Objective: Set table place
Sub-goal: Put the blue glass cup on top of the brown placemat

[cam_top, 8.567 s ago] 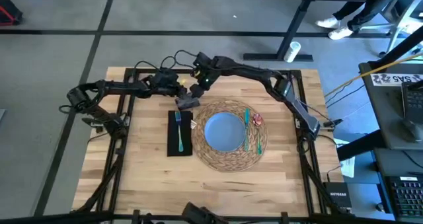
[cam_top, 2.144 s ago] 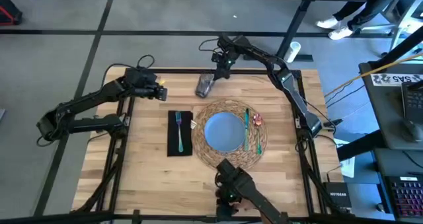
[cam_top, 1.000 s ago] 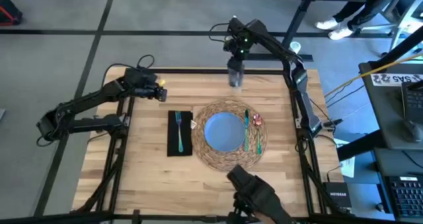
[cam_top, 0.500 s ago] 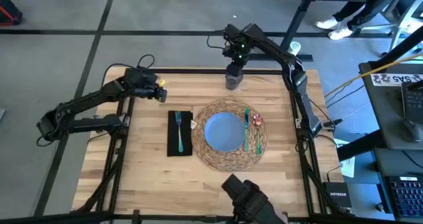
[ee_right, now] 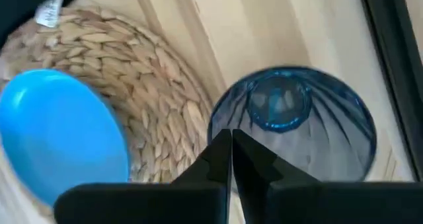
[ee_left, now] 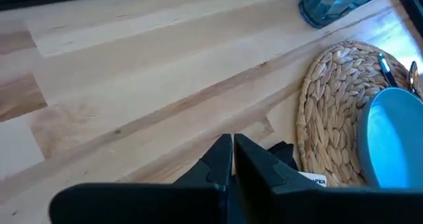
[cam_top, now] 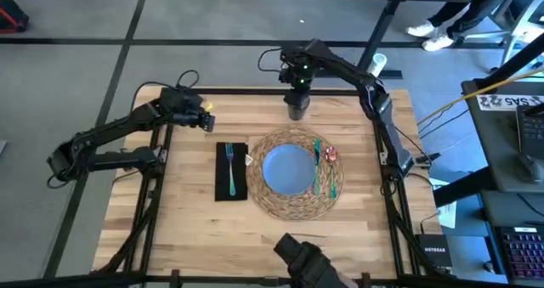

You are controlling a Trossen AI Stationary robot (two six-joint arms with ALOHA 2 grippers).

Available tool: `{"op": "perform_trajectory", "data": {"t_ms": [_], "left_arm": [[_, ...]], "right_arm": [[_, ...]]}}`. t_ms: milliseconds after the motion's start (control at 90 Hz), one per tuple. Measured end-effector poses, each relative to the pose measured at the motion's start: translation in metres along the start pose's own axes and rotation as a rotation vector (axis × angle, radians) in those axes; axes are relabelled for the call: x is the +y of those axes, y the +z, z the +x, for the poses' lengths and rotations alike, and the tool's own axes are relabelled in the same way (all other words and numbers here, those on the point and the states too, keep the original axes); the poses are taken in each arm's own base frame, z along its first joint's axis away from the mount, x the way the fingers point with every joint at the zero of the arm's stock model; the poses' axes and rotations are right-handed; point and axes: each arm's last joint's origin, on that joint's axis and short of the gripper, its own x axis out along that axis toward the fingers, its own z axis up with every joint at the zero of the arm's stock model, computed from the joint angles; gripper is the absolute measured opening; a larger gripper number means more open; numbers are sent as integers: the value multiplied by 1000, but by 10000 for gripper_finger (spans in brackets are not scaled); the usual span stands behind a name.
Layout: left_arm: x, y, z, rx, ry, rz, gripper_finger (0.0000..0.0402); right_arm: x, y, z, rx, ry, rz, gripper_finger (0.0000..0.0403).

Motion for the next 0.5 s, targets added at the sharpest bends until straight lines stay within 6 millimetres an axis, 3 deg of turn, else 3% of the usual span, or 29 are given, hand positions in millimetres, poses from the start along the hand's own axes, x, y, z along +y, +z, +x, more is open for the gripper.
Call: {"op": "perform_trajectory", "data": {"t_ms": [244, 500], "left_arm": [[0, 0, 0, 2, 1, -8, 0], [-2, -4, 0, 36, 3, 1, 0]], "right_arm": [[-18, 5, 31, 86, -111, 21, 0], [-22, 2, 43, 162, -91, 39, 0]]}}
